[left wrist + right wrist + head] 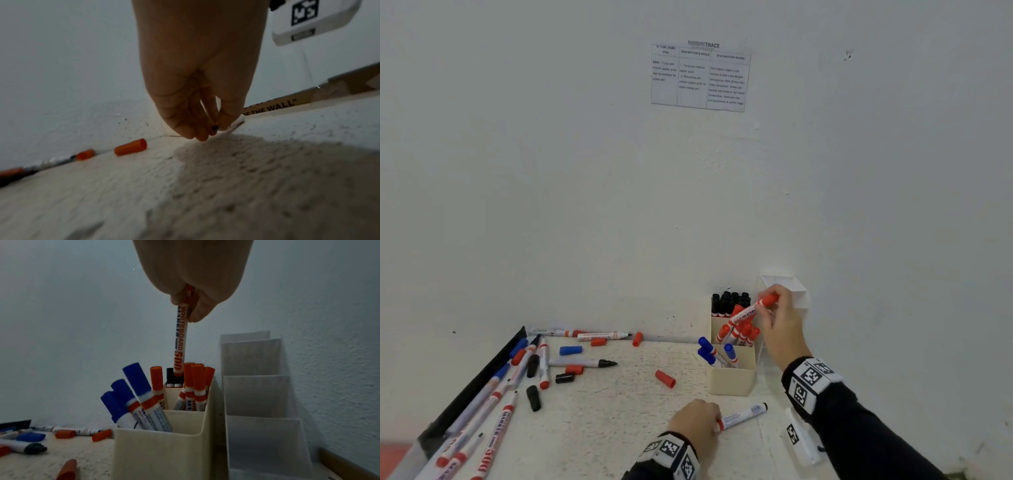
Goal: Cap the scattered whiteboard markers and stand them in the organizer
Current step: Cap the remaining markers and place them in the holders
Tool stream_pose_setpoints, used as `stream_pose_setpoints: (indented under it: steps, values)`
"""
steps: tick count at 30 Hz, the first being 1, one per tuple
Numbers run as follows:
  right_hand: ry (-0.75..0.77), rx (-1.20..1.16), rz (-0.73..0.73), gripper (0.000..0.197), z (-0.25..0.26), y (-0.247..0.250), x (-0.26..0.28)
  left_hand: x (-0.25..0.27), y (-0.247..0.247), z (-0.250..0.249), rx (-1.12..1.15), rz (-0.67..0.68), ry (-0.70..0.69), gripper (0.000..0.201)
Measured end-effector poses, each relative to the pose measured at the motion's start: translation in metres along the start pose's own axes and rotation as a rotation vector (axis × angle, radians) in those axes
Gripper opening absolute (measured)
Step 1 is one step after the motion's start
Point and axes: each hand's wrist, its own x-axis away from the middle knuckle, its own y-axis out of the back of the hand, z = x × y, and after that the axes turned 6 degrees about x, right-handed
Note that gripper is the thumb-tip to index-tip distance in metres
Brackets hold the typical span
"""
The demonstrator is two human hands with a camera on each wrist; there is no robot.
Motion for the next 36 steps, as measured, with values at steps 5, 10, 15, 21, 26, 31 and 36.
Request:
stream_pose_setpoints:
  steps: [5,10,15,21,26,31,36]
  values:
    - [-0.018,0.053,0.040,0.023,-0.002,-0.022,-0.007,0.007,0.005,0.029,0.376,-0.244,0.010,0.015]
    - [-0.102,0.125,0.206,0.026,-0.002,-0.038,-0.008,0.014,0.025,0.054,0.623,-0.514,0.042,0.017]
    - [-0.003,0.509,0.438,0.037,-0.011,-0.055,-0.007,0.024,0.052,0.080,0.806,-0.747,0.017,0.028]
    - [0.068,0.541,0.313,0.028,-0.006,-0.051,-0.008,0.037,0.070,0.102,0.974,-0.781,0.111,0.026]
    - [-0.012,0.729,0.366,0.028,-0.001,-0.047,-0.007,0.050,0.069,0.123,0.731,-0.555,0.299,0.033]
    - [-0.007,0.701,0.328,0.031,0.014,-0.055,-0.003,0.065,0.071,0.145,0.661,-0.357,0.458,0.036]
    - [0.226,0.441,0.164,0.016,0.049,-0.081,0.006,0.074,0.073,0.162,0.665,-0.447,0.446,0.055]
